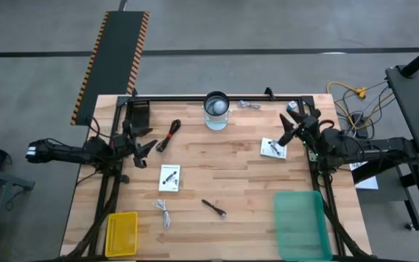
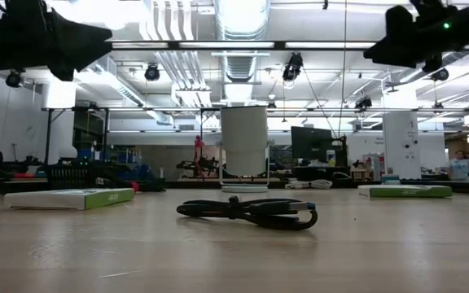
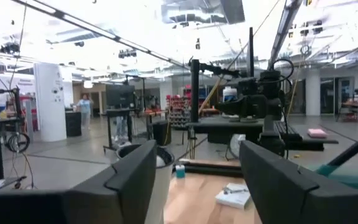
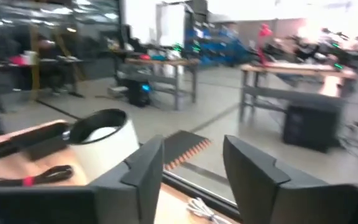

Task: Pick and place items into bin
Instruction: Put the blue charger adapter into the black bin

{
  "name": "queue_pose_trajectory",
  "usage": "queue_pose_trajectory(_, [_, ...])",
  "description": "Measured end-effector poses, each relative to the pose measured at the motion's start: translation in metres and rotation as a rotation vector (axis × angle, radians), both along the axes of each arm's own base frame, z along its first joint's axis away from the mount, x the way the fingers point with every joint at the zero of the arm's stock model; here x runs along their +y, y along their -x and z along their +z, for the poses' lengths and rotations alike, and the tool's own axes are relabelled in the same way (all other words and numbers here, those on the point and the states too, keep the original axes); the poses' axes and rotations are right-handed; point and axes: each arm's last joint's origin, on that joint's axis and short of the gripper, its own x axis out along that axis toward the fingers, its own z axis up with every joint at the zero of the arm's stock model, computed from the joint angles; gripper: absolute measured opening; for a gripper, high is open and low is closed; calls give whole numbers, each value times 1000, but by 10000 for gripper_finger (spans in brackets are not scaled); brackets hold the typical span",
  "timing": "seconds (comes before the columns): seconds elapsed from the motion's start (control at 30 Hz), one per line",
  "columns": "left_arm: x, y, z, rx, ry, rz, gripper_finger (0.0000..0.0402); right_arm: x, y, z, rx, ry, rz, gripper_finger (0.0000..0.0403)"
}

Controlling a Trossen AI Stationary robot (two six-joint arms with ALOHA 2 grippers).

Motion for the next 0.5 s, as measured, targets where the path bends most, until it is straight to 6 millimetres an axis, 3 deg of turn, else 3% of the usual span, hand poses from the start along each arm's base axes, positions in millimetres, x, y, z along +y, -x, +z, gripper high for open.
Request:
queue_pose_trajectory(0.17, [0, -2, -2, 18, 3, -1, 221, -4, -12, 14, 111, -91, -43, 188])
queue_pose_trajectory(0.33, [0, -2, -1, 5, 7, -2, 221, -18, -20, 13, 225, -223, -157, 207])
queue_pose_trajectory(0.5, [0, -2, 0, -6, 8, -2, 221, -30, -31, 17, 248, -314, -121, 227])
